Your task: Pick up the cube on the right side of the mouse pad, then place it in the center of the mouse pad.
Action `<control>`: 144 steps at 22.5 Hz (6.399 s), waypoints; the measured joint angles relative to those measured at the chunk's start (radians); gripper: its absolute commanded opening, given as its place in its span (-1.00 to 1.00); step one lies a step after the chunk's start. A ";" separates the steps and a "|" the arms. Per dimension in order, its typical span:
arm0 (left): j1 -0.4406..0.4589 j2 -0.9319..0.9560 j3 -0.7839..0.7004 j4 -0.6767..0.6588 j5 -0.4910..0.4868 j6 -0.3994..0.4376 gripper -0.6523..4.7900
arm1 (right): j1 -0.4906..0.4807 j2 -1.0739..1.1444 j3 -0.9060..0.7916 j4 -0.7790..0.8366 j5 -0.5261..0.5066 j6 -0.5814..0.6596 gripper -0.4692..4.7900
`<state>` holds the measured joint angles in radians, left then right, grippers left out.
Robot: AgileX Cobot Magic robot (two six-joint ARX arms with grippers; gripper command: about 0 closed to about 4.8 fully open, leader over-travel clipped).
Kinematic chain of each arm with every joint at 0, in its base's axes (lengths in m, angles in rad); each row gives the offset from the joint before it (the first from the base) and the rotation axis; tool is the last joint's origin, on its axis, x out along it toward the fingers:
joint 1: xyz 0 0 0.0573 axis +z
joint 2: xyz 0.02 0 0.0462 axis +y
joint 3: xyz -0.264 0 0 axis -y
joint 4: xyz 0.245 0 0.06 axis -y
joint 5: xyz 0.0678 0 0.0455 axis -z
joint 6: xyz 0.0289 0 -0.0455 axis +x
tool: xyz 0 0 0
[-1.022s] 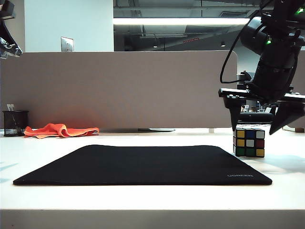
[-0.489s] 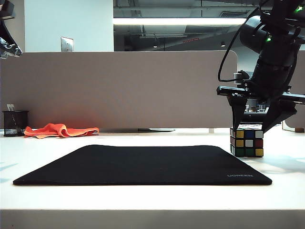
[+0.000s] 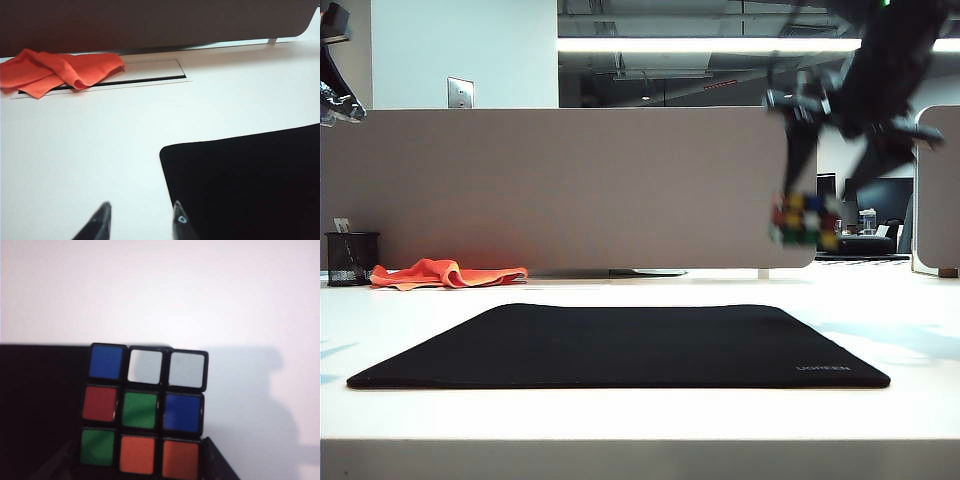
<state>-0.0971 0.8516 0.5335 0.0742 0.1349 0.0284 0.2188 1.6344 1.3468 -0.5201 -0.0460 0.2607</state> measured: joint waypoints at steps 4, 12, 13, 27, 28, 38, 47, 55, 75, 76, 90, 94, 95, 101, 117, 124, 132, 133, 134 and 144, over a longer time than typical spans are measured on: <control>0.000 0.000 0.000 0.000 0.000 0.000 -0.20 | 0.026 -0.015 0.049 -0.011 -0.084 0.000 0.20; 0.000 0.000 0.000 -0.001 0.000 0.000 -0.20 | 0.174 -0.016 0.067 -0.032 -0.163 -0.161 0.20; 0.000 0.000 0.000 -0.001 0.000 0.000 -0.20 | 0.188 -0.013 0.068 -0.032 -0.158 -0.175 0.20; 0.000 0.000 0.000 -0.014 0.000 0.000 -0.20 | 0.248 0.153 0.069 -0.130 -0.106 -0.259 1.00; 0.000 0.000 0.000 -0.014 0.000 0.000 -0.20 | 0.248 0.153 0.069 -0.135 -0.106 -0.258 1.00; 0.000 0.000 0.000 -0.022 0.000 0.000 -0.20 | 0.233 0.015 0.068 -0.121 0.047 -0.296 1.00; 0.000 0.000 0.000 -0.071 0.000 0.020 -0.20 | 0.055 -0.148 0.058 -0.108 0.106 -0.292 0.29; 0.000 0.000 0.000 -0.072 0.000 0.023 -0.20 | -0.048 -0.206 -0.187 0.016 0.019 -0.291 -0.65; 0.000 -0.126 -0.163 -0.048 -0.005 -0.046 -0.78 | -0.048 -0.851 -0.721 0.406 0.104 -0.186 -0.82; 0.000 -0.154 -0.177 -0.049 -0.004 -0.046 -0.78 | -0.048 -0.882 -0.749 0.418 0.104 -0.186 -0.82; 0.000 -0.388 -0.286 -0.103 0.251 -0.048 -0.78 | -0.048 -1.209 -1.163 0.486 0.095 -0.198 -0.82; 0.000 -0.388 -0.288 -0.126 0.193 -0.051 -0.78 | -0.048 -1.259 -1.177 0.484 0.101 -0.181 -0.82; 0.000 -0.388 -0.290 -0.130 0.182 -0.057 -0.78 | -0.048 -1.264 -1.177 0.486 0.107 -0.174 -0.82; 0.000 -0.411 -0.396 -0.047 0.171 -0.067 -0.78 | -0.048 -1.265 -1.180 0.575 0.115 -0.228 -0.83; 0.000 -0.854 -0.471 -0.121 0.142 -0.095 -0.78 | -0.047 -1.630 -1.298 0.420 0.117 -0.337 -0.83; -0.004 -0.849 -0.510 -0.165 0.135 -0.089 -0.78 | -0.030 -1.633 -1.340 0.423 0.071 -0.340 -0.83; -0.004 -0.849 -0.511 -0.177 -0.113 -0.048 -0.78 | -0.026 -1.633 -1.340 0.450 0.220 -0.339 -0.82; -0.004 -0.849 -0.511 -0.177 -0.135 -0.048 -0.78 | -0.026 -1.633 -1.340 0.451 0.222 -0.336 -0.82; -0.004 -0.849 -0.511 -0.177 -0.151 -0.047 -0.78 | -0.026 -1.633 -1.340 0.451 0.222 -0.335 -0.82; -0.004 -0.849 -0.511 -0.183 -0.154 -0.047 -0.78 | -0.026 -1.633 -1.340 0.447 0.222 -0.333 -0.82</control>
<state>-0.1013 0.0025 0.0223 -0.1093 -0.0193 -0.0189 0.1925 0.0010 0.0071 -0.0734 0.1761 -0.0727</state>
